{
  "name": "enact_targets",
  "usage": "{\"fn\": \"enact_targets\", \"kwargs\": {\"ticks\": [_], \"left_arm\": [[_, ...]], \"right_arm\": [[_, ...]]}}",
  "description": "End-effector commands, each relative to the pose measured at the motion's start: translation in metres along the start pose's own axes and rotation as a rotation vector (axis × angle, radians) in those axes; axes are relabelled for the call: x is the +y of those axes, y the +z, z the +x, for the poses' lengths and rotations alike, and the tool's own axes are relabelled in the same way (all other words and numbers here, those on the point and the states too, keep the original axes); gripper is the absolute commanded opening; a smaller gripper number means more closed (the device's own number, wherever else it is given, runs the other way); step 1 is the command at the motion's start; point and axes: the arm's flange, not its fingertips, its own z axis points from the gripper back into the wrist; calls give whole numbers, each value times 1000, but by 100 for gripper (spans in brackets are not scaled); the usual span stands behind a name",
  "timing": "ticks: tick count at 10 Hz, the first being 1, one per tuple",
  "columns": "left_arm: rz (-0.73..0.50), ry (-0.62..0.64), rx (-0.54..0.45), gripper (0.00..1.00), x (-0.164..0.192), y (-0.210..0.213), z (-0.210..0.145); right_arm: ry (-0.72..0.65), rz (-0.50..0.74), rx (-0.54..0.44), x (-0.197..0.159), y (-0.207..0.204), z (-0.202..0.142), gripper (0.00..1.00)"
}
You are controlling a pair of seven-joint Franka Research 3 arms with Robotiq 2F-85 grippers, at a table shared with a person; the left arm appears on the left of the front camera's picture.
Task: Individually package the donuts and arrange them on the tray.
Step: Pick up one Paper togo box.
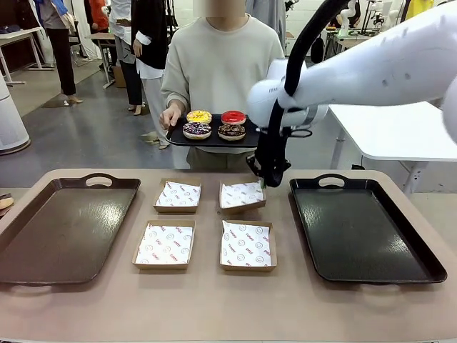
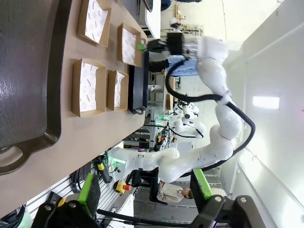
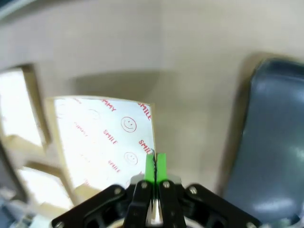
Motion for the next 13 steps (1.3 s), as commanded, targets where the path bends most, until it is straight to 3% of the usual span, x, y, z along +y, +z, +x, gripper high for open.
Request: {"fn": "enact_targets", "kwargs": {"ticks": [1, 5, 9, 10, 13], "left_arm": [[0, 0, -1, 100, 0, 1, 0], [0, 0, -1, 100, 0, 1, 0], [0, 0, -1, 100, 0, 1, 0], [0, 0, -1, 100, 0, 1, 0], [0, 0, -1, 100, 0, 1, 0]], "right_arm": [[-2, 5, -15, 2, 64, -44, 0], [-8, 23, -97, 0, 151, -50, 0], [-41, 41, -68, -3, 155, -17, 0], [-23, 29, -112, -8, 161, -36, 0], [-23, 29, -112, -8, 161, -36, 0]]}}
